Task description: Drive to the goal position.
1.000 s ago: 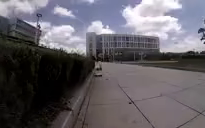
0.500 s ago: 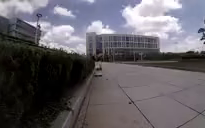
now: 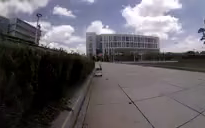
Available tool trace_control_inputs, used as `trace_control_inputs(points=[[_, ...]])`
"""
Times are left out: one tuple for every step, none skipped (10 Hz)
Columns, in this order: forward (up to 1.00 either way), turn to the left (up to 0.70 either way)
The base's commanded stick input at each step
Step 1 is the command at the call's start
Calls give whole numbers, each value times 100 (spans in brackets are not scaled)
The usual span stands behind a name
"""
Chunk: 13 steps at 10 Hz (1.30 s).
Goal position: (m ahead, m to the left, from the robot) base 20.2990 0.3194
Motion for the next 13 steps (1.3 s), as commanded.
trace_control_inputs(points=[[4, 0], [3, 0], [2, 0], [4, 0], [4, 0], [4, 0], [4, 0], [4, 0], [3, 0], [1, 0], [3, 0], [1, 0], [4, 0]])
